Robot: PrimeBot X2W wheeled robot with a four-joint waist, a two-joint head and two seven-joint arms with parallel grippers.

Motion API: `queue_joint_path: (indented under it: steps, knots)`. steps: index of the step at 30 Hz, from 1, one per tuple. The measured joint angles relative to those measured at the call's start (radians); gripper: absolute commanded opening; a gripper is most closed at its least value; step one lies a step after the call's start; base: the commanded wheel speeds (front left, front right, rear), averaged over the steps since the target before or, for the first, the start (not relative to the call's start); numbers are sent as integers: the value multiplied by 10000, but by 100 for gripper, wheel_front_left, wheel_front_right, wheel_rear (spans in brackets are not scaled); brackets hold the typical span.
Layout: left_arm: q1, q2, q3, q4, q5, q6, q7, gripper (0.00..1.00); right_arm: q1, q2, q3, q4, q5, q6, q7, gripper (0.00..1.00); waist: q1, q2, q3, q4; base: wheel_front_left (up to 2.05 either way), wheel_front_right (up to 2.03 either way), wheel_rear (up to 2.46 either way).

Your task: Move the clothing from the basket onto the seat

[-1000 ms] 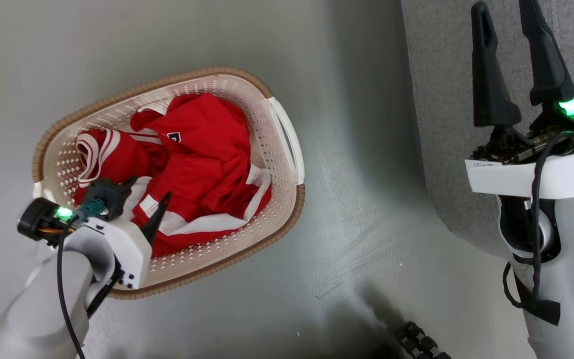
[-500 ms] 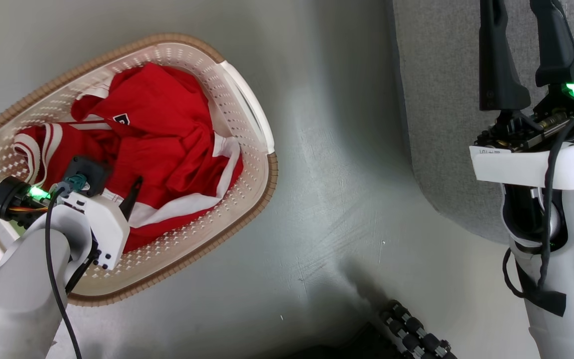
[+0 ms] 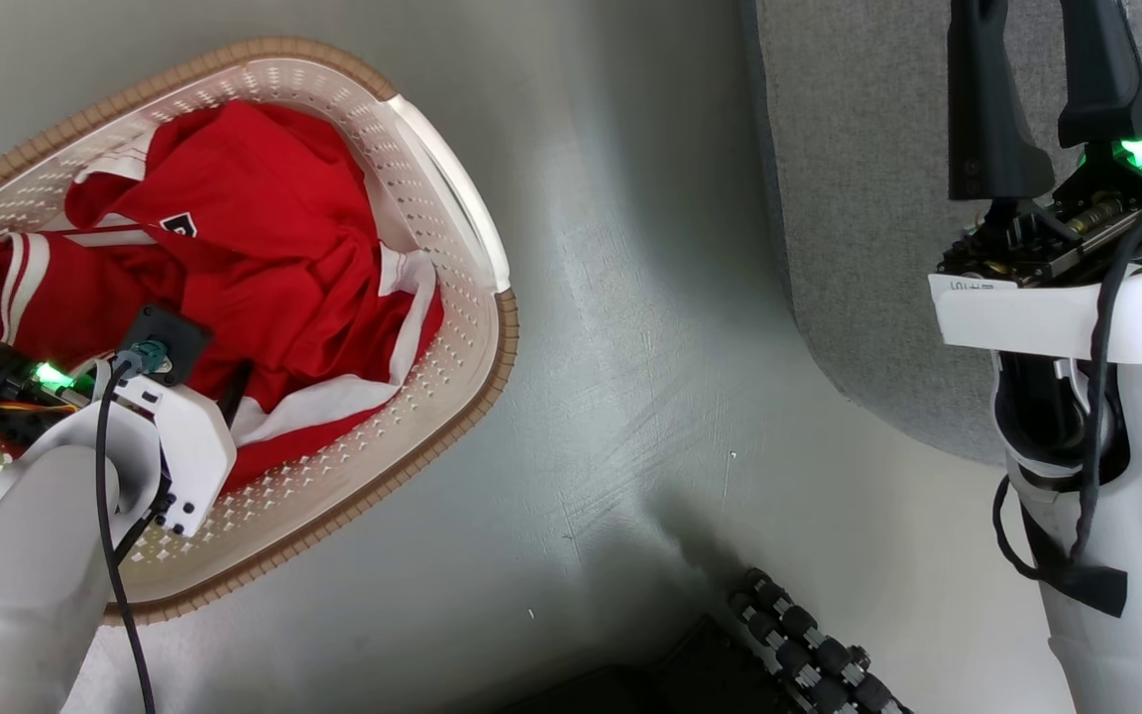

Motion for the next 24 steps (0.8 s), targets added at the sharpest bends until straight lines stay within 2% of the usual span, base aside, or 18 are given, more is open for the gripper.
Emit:
queue_joint_path:
  steps: [3, 4, 6, 24]
  knots:
    - [-114, -4, -31, 174, 59, 0, 92, 100, -6, 0, 4, 2, 42, 0, 0, 100, 0, 0, 85, -67, 0, 0, 0]
    - [-156, 2, -31, 213, 59, 0, 92, 88, -13, 0, 6, 2, 44, 0, 0, 100, 0, 0, 108, -85, 0, 0, 0]
    - [-203, -4, -63, 228, 59, 0, 44, 0, -81, 0, 4, 13, 44, 0, 0, 100, 0, 0, 146, -112, 0, 0, 0]
    - [-367, -351, -671, 345, -217, 0, -602, 0, -400, 0, -192, 151, 44, 0, 0, 100, 0, 0, -173, 6, 0, 0, 0]
